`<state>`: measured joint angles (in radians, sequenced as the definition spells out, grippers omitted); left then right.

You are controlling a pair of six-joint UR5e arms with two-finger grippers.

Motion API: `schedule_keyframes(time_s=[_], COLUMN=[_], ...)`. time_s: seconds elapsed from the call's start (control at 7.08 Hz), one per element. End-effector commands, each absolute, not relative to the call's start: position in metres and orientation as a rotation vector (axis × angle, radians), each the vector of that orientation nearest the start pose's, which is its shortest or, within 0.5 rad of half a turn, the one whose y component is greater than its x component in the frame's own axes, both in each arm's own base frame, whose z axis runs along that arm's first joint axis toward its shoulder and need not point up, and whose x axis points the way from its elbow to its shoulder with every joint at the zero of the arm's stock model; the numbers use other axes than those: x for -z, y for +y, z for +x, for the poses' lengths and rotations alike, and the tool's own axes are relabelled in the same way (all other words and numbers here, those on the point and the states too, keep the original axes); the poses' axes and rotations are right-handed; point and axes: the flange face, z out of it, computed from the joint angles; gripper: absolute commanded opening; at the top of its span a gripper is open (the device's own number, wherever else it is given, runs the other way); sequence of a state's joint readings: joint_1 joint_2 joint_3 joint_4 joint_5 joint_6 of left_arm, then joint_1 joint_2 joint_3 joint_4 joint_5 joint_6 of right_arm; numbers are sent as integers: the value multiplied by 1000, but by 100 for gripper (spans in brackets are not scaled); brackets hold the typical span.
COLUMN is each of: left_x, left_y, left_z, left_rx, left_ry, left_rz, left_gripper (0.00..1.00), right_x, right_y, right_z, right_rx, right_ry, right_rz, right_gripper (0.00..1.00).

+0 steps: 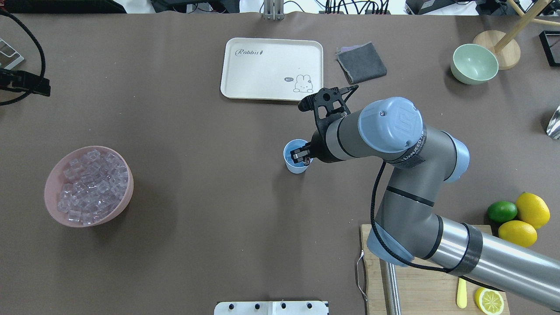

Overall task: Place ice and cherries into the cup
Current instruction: 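Lower the cherries into the cup and open the right gripper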

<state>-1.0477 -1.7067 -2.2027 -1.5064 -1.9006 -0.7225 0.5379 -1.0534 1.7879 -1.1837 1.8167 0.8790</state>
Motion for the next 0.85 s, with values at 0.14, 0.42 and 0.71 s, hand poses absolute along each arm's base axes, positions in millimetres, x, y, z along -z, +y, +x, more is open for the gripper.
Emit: schedule_keyframes(time_s=[0.14,0.42,0.71], left_x=[-318,-305,-307], left_y=[-474,-474,-479], left_z=[157,157,159], left_rx=[74,68,63], left_ry=[662,679,699], left_rz=[380,403,438], left_gripper=[98,98,98], right_x=[-214,-212,-201], right_y=[-424,-430,-442], right_z=[-492,-484,-439], right_rx=[216,209,184], right_ry=[-1054,-1052,-1026], right_rz=[443,446,362], right_gripper=[100,100,100])
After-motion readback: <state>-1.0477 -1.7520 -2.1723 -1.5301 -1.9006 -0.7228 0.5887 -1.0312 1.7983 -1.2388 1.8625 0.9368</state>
